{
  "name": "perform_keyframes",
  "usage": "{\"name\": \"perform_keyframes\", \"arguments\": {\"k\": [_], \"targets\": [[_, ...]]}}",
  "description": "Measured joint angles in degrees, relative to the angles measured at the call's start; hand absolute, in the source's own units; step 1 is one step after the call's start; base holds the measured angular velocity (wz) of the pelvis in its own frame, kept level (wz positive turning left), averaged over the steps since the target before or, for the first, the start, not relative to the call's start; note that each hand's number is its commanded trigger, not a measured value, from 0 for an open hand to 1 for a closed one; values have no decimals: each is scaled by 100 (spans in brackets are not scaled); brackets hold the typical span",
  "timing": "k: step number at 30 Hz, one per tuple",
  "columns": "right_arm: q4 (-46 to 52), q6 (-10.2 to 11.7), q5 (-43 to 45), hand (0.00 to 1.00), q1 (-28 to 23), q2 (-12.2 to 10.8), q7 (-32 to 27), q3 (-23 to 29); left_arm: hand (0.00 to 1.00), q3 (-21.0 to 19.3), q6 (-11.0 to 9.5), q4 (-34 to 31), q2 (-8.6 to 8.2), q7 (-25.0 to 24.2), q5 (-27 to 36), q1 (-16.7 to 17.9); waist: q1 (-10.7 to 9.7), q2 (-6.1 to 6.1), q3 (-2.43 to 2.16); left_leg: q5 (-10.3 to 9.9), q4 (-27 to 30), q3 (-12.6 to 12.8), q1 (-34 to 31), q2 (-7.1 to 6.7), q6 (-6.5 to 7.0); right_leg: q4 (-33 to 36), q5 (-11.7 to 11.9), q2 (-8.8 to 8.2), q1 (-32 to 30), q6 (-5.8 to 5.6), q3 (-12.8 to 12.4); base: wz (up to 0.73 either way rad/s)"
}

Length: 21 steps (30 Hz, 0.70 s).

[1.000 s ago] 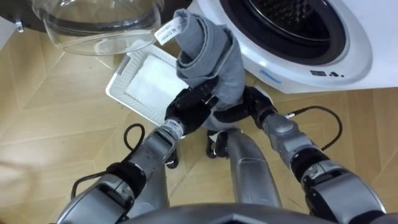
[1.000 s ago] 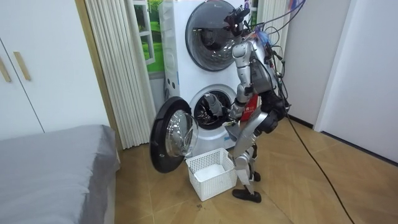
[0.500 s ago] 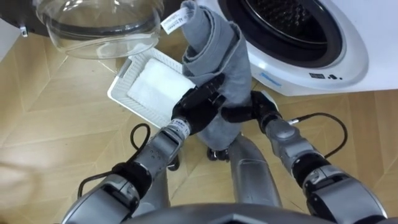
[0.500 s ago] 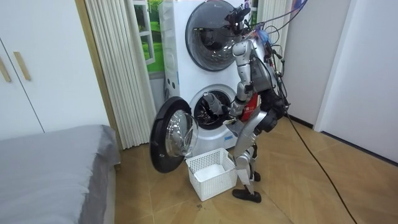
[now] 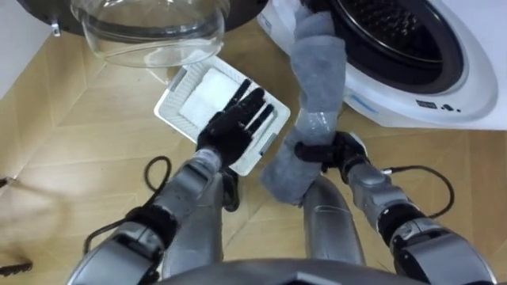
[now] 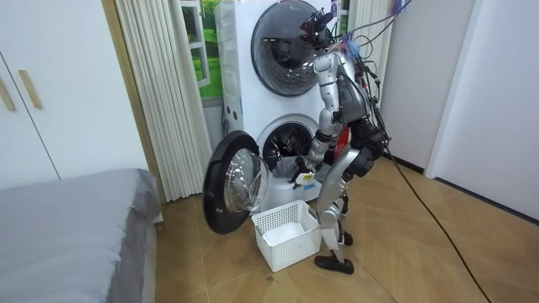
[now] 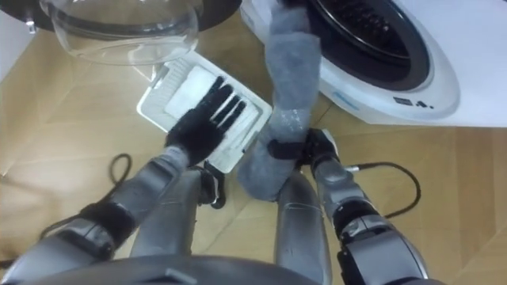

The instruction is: Put towel into washing machine

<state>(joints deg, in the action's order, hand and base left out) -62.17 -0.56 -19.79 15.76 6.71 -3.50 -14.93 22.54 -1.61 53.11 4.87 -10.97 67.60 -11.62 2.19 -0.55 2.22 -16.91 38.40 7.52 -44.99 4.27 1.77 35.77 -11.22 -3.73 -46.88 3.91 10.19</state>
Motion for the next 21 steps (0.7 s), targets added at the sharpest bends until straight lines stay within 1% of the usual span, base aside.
{"name": "perform_keyframes", "arguments": {"k": [2, 4, 5, 6, 8, 10, 11, 12, 14, 15, 17, 19, 21], "targets": [[-7, -31, -399, 100, -6, 124, -3, 0, 0, -16, 26, 3, 125, 360, -625, 132, 6, 4, -1, 1, -38, 2, 0, -4, 2, -13, 1, 2, 3, -2, 6, 0], [-61, -58, -640, 100, 32, 176, 2, 76, 0, -69, 46, 54, 124, 583, -1012, 256, 24, 4, 0, 1, -48, 15, 2, -9, 3, -8, 0, -3, 2, -3, 7, 0], [-113, -89, -840, 100, 66, 207, 28, 150, 0, -150, 59, 130, 118, 715, -1330, 263, 44, 3, 0, 3, -54, 33, 13, -15, 5, 9, -3, -16, -1, -7, 12, 0], [-158, -94, -942, 100, 88, 221, 55, 185, 0, -195, 65, 169, 99, 766, -1471, 259, 48, 2, 1, 5, -56, 27, 21, -21, 8, 14, -3, -25, -1, -7, 14, 0], [-209, -201, -1229, 100, 212, 277, 117, 281, 0, -224, 99, 222, 88, 955, -1811, 210, 51, -7, 6, 12, -62, 30, 46, -59, 17, 49, -11, -57, -1, -11, 11, 0], [-211, -216, -1400, 100, 235, 324, 116, 282, 0, -224, 126, 220, 88, 1050, -1900, 197, 14, -28, 19, 32, -52, 31, 64, -102, 36, 95, -46, -119, 0, -29, 16, 9], [-200, -222, -1467, 100, 247, 331, 116, 282, 0, -227, 127, 206, 100, 1069, -1935, 201, -8, -60, 39, 34, -29, 32, 66, -110, 40, 110, -65, -139, 5, -34, 17, 7], [-170, -267, -1602, 100, 256, 330, 116, 282, 0, -260, 122, 198, 113, 1090, -1983, 184, -13, -116, 73, 36, -11, 31, 63, -111, 43, 129, -70, -145, 6, -35, 17, 4], [-156, -335, -1863, 100, 263, 342, 120, 281, 0, -306, 111, 171, 129, 1166, -1997, 169, -30, -175, 102, 38, 24, 12, 33, -110, 49, 147, -74, -155, 2, -37, 45, 6], [-156, -344, -1951, 100, 262, 357, 120, 281, 0, -320, 104, 172, 126, 1184, -1998, 164, -34, -180, 101, 37, 29, 1, 18, -110, 51, 144, -74, -163, 2, -37, 65, 11], [-158, -398, -2297, 100, 270, 476, 120, 295, 0, -319, 82, 173, 126, 1223, -2106, 150, -49, -213, 101, 53, 16, -4, 6, -147, 79, 179, -70, -215, -13, -45, 92, 12], [-173, -407, -2375, 100, 309, 518, 117, 461, 0, -319, 57, 169, 127, 1293, -2168, 149, -60, -256, 102, 58, 18, -2, 13, -173, 88, 215, -76, -230, -21, -58, 65, 2], [-180, -414, -2504, 100, 403, 587, 110, 648, 0, -322, 19, 168, 163, 1323, -2365, 149, -69, -349, 93, 59, 17, -3, 7, -178, 89, 214, -76, -229, -28, -58, 66, 0]]}}
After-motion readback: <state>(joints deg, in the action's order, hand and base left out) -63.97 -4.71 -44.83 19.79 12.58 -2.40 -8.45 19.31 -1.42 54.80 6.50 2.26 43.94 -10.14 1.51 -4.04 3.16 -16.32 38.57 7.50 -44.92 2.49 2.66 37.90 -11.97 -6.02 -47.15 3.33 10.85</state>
